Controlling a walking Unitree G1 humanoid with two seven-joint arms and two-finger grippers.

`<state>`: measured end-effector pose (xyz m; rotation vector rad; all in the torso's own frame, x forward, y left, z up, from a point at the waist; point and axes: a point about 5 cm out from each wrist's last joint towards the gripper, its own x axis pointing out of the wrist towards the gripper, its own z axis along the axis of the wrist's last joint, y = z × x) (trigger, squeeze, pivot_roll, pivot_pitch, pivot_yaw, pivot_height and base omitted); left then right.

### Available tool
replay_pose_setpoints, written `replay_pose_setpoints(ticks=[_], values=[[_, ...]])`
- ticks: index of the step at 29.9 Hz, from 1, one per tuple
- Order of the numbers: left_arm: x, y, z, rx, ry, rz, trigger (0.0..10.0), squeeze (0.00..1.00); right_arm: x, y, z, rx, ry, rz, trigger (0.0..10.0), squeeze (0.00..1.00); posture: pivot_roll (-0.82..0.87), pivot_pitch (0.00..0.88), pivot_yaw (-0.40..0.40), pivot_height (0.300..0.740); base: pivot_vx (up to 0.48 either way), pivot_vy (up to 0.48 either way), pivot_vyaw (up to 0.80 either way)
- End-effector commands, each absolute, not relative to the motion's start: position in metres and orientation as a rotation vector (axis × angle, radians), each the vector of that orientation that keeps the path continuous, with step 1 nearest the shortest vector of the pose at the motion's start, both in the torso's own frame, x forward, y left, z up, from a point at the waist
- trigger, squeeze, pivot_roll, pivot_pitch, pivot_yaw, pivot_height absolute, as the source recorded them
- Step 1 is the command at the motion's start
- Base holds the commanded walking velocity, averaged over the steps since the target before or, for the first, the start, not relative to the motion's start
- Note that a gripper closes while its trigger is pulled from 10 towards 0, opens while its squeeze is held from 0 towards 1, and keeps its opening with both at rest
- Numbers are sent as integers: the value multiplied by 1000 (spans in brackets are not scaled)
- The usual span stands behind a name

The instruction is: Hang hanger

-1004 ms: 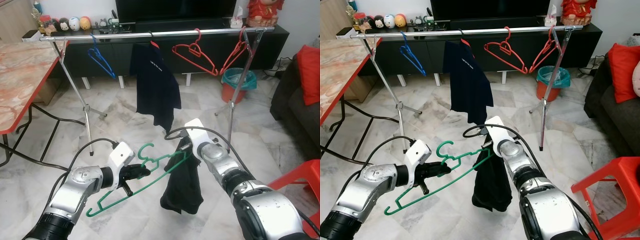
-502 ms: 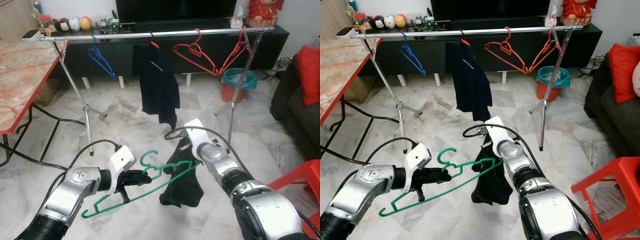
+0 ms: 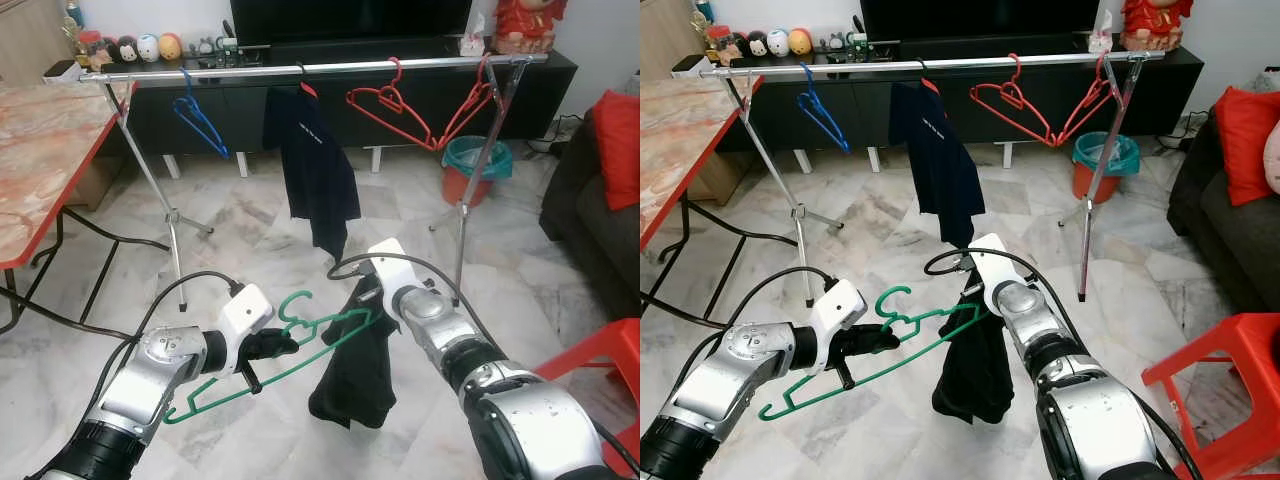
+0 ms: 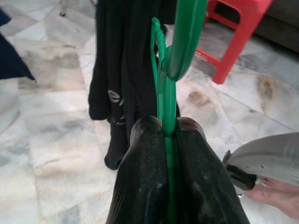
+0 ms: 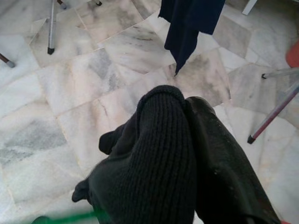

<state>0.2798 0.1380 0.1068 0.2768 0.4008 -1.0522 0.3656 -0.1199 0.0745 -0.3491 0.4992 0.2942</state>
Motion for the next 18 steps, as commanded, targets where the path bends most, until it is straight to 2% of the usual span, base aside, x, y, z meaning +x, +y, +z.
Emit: replay_pose_setpoints(ticks=[1, 7, 13, 18], values=[[274, 134, 110, 285, 395, -1106, 10000, 0, 374, -112, 90, -339, 449, 310, 10000, 0, -17, 0, 39, 740, 0, 0, 0], [274, 135, 109, 333, 405, -1112, 10000, 0, 374, -110, 90, -342, 448, 321, 10000, 0, -16, 0, 41, 740, 0, 0, 0], [290, 141, 105, 375, 403, -955, 10000, 0, 376, -108, 94, -349, 435, 340, 10000, 0, -22, 0, 46, 740, 0, 0, 0], [292, 140, 105, 373, 387, -940, 10000, 0, 375, -105, 94, -352, 436, 362, 10000, 0, -22, 0, 45, 740, 0, 0, 0]])
